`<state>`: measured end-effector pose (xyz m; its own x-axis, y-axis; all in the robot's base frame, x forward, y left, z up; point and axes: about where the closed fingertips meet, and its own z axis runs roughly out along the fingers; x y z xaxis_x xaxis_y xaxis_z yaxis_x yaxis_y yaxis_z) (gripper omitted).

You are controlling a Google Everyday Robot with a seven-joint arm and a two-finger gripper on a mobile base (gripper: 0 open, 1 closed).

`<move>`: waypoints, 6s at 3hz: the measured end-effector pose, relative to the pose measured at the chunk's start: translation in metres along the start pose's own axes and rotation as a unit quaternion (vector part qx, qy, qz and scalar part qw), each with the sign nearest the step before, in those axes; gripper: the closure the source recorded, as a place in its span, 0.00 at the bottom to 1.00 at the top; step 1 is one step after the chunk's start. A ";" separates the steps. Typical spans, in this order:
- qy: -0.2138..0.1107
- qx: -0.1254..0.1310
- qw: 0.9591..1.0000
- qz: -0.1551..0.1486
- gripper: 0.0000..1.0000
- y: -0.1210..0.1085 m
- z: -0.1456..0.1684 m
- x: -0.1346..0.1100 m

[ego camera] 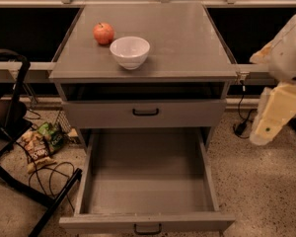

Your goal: Close middle drawer

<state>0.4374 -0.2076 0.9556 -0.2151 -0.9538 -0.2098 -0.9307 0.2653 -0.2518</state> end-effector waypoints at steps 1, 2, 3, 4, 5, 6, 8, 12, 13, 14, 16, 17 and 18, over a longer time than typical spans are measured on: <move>-0.012 -0.003 1.000 0.003 0.00 0.029 0.039 -0.003; -0.015 0.006 1.000 0.011 0.00 0.061 0.088 0.005; -0.009 -0.012 1.000 0.027 0.00 0.090 0.164 0.028; 0.006 -0.047 0.997 0.053 0.00 0.130 0.248 0.063; 0.007 -0.081 0.992 0.093 0.00 0.159 0.300 0.081; 0.009 -0.076 0.992 0.096 0.00 0.157 0.301 0.082; 0.007 -0.150 0.983 0.107 0.41 0.257 0.415 0.101; -0.132 -0.130 0.978 0.092 1.00 0.266 0.578 0.071; -0.141 -0.119 0.979 0.088 1.00 0.257 0.578 0.064; -0.170 -0.079 0.980 0.073 1.00 0.218 0.570 0.040; -0.225 -0.022 0.974 0.030 1.00 0.137 0.548 -0.040; -0.225 -0.022 0.974 0.030 1.00 0.137 0.548 -0.040; -0.226 -0.023 0.974 0.018 1.00 0.134 0.557 -0.039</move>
Offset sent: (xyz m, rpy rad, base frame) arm -0.0815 0.0253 -0.2961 0.0045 0.1185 -0.0546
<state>0.4859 -0.0559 0.4036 -0.1058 -0.7811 -0.6153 -0.9392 0.2818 -0.1962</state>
